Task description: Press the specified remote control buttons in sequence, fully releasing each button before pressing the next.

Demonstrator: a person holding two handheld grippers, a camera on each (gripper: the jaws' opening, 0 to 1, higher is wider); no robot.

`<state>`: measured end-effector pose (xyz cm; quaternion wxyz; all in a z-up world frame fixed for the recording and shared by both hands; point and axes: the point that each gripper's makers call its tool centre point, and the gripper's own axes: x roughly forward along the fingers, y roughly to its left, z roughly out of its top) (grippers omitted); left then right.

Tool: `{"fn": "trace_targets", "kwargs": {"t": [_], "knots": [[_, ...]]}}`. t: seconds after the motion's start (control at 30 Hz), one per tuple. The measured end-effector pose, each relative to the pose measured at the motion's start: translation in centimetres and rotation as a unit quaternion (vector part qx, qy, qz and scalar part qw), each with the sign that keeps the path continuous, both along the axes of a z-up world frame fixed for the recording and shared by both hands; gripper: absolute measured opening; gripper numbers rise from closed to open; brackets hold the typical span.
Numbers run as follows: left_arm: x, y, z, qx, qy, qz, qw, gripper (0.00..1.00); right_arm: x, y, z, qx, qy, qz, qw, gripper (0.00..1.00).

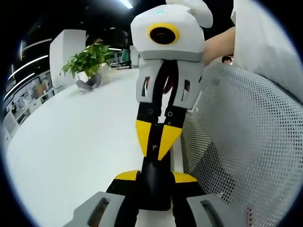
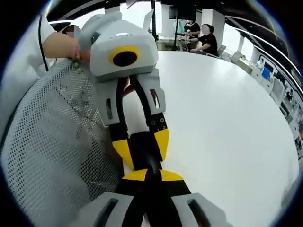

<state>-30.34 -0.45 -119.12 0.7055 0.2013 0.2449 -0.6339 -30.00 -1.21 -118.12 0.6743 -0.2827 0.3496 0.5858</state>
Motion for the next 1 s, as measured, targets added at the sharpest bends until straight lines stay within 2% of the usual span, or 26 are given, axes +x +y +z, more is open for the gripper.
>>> {"fn": "trace_targets", "kwargs": {"t": [0.2, 0.33, 0.47, 0.53, 0.63, 0.7, 0.77, 0.87, 0.9, 0.97, 1.0], "knots": [[0.0, 0.0, 0.0, 0.001, -0.001, 0.001, 1.0, 0.25, -0.6, -1.3, -0.4, 0.013, 0.015, 0.026, 0.9995, 0.23], [0.0, 0.0, 0.0, 0.003, -0.001, 0.002, 1.0, 0.25, -0.7, -2.6, -1.4, -0.004, 0.017, 0.039, 0.9991, 0.28], [0.0, 0.0, 0.0, 0.005, -0.001, 0.006, 1.0, 0.25, -0.2, -2.4, -1.4, 0.014, 0.005, 0.051, 0.9986, 0.23], [0.0, -0.1, 0.0, 0.007, 0.0, 0.007, 1.0, 0.25, -0.4, -2.4, -1.3, 0.012, 0.01, 0.048, 0.9987, 0.23], [0.0, -0.2, -0.1, 0.013, -0.005, 0.006, 0.9999, 0.25, -0.6, -2.5, -1.4, 0.005, -0.016, 0.077, 0.9969, 0.22], [0.0, -0.2, -0.1, 0.014, -0.006, 0.011, 0.9998, 0.25, -0.6, -2.5, -1.4, -0.001, -0.018, 0.084, 0.9963, 0.21], [0.1, -0.1, 0.0, 0.016, -0.007, 0.015, 0.9997, 0.26, -0.6, -2.5, -1.4, 0.001, -0.017, 0.082, 0.9965, 0.21], [0.5, 0.3, -0.1, 0.041, -0.002, 0.027, 0.9988, 0.27, -0.5, -2.4, -1.4, 0.01, -0.018, 0.071, 0.9973, 0.21], [0.8, 0.5, 0.0, 0.046, 0.011, 0.044, 0.9979, 0.28, -0.5, -2.4, -1.4, 0.011, -0.016, 0.066, 0.9976, 0.21], [1.1, 0.3, 0.9, 0.019, 0.039, 0.073, 0.9964, 0.31, -0.5, -2.4, -1.4, 0.014, -0.017, 0.064, 0.9977, 0.22], [1.5, 0.0, 2.3, -0.013, 0.048, 0.088, 0.9948, 0.33, -0.5, -2.3, -1.4, 0.015, -0.018, 0.063, 0.9977, 0.22]]}}
